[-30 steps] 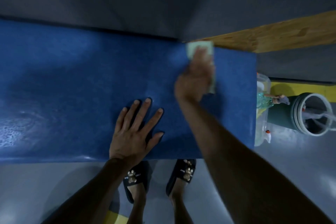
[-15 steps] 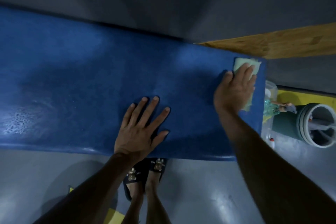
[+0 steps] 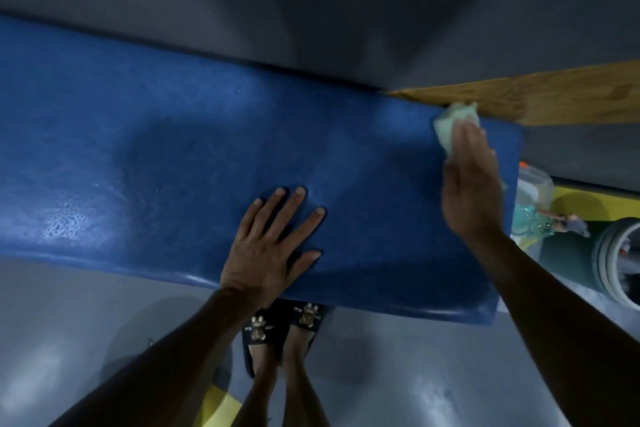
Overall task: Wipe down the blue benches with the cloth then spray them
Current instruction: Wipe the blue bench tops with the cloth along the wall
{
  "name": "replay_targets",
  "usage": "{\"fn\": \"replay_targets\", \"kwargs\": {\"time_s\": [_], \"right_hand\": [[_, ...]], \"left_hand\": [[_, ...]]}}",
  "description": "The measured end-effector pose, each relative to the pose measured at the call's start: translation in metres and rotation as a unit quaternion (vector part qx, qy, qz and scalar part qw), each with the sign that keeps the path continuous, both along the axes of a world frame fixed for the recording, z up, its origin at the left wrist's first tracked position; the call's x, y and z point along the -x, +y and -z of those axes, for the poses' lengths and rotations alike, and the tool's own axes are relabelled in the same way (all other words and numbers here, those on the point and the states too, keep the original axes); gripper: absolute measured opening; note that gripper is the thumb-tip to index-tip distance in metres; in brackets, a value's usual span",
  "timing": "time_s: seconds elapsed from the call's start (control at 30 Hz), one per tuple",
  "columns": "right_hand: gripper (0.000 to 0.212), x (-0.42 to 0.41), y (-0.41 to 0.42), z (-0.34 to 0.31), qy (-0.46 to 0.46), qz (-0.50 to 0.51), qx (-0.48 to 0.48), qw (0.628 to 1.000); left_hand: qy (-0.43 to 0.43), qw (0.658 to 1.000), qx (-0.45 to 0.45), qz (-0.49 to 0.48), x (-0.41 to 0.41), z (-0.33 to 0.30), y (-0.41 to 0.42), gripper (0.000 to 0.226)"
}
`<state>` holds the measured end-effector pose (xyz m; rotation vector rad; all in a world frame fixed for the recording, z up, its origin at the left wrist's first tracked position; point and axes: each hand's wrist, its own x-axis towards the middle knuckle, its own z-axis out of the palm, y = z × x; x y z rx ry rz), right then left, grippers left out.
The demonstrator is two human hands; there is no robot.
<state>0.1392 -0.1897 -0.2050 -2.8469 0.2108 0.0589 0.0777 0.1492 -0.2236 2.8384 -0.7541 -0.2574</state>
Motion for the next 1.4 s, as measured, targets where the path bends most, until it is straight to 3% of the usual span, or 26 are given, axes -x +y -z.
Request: {"fn": "replay_targets", "kwargs": {"time_s": [0.17, 0.23, 0.33, 0.4, 0.47, 0.53, 0.6, 0.7, 0.8, 0.87, 0.93, 1.03, 1.13, 1.2, 1.3, 1.4], "right_hand": [[0.061, -0.026, 0.072, 0.005, 0.003, 0.266, 0.030, 0.964], [0.060, -0.046, 0.126, 0.009, -0.033, 0.284, 0.007, 0.958], [0.061, -0.063, 0.206, 0.005, -0.030, 0.091, -0.017, 0.995], [0.059, -0.059, 0.222, 0.000, -0.015, -0.062, -0.029, 0.998], [0.053, -0.051, 0.188, 0.003, -0.034, -0.174, -0.029, 0.984], [0.052, -0.037, 0.130, 0.008, -0.038, -0.217, -0.011, 0.975], [0.054, -0.025, 0.074, 0.008, -0.027, -0.125, -0.007, 0.992], [0.055, -0.016, 0.041, -0.002, 0.008, 0.117, -0.030, 0.993], [0.063, -0.034, 0.091, 0.004, 0.013, 0.288, 0.007, 0.957], [0.065, -0.053, 0.150, 0.012, -0.022, 0.342, 0.021, 0.939], [0.060, -0.062, 0.217, 0.013, -0.075, 0.277, 0.005, 0.958], [0.062, -0.033, 0.292, 0.002, -0.011, -0.012, 0.001, 1.000], [0.057, -0.011, 0.249, -0.001, -0.011, -0.176, 0.016, 0.984], [0.054, 0.000, 0.190, 0.006, -0.025, -0.114, 0.054, 0.992], [0.062, 0.021, 0.127, -0.003, 0.018, 0.166, 0.051, 0.985], [0.069, 0.024, 0.174, 0.001, 0.046, 0.333, 0.033, 0.941]], "left_hand": [[0.042, 0.999, 0.011, -0.009, -0.003, -0.015, -0.001, 0.061], [0.043, 0.998, 0.034, 0.004, -0.006, -0.023, 0.002, 0.055], [0.022, 0.998, 0.044, 0.031, -0.014, -0.030, 0.024, 0.052], [0.009, 0.999, 0.029, 0.013, -0.022, -0.036, 0.051, 0.052], [-0.006, 0.999, 0.016, -0.027, -0.034, -0.042, 0.085, 0.052], [0.001, 0.999, -0.011, -0.047, -0.047, -0.046, 0.117, 0.056], [0.032, 0.997, -0.042, -0.053, -0.057, -0.046, 0.142, 0.062], [0.076, 0.994, -0.055, -0.060, -0.061, -0.040, 0.158, 0.064], [0.090, 0.992, -0.044, -0.075, -0.062, -0.035, 0.157, 0.064], [0.094, 0.992, -0.040, -0.077, -0.063, -0.033, 0.158, 0.063], [0.089, 0.993, -0.036, -0.072, -0.064, -0.031, 0.160, 0.063], [0.086, 0.993, -0.040, -0.068, -0.063, -0.029, 0.164, 0.063], [0.095, 0.993, -0.037, -0.060, -0.064, -0.029, 0.167, 0.063], [0.097, 0.992, -0.037, -0.065, -0.066, -0.030, 0.167, 0.062], [0.105, 0.992, -0.031, -0.068, -0.064, -0.030, 0.167, 0.057], [0.120, 0.990, -0.024, -0.073, -0.065, -0.032, 0.167, 0.060]]}}
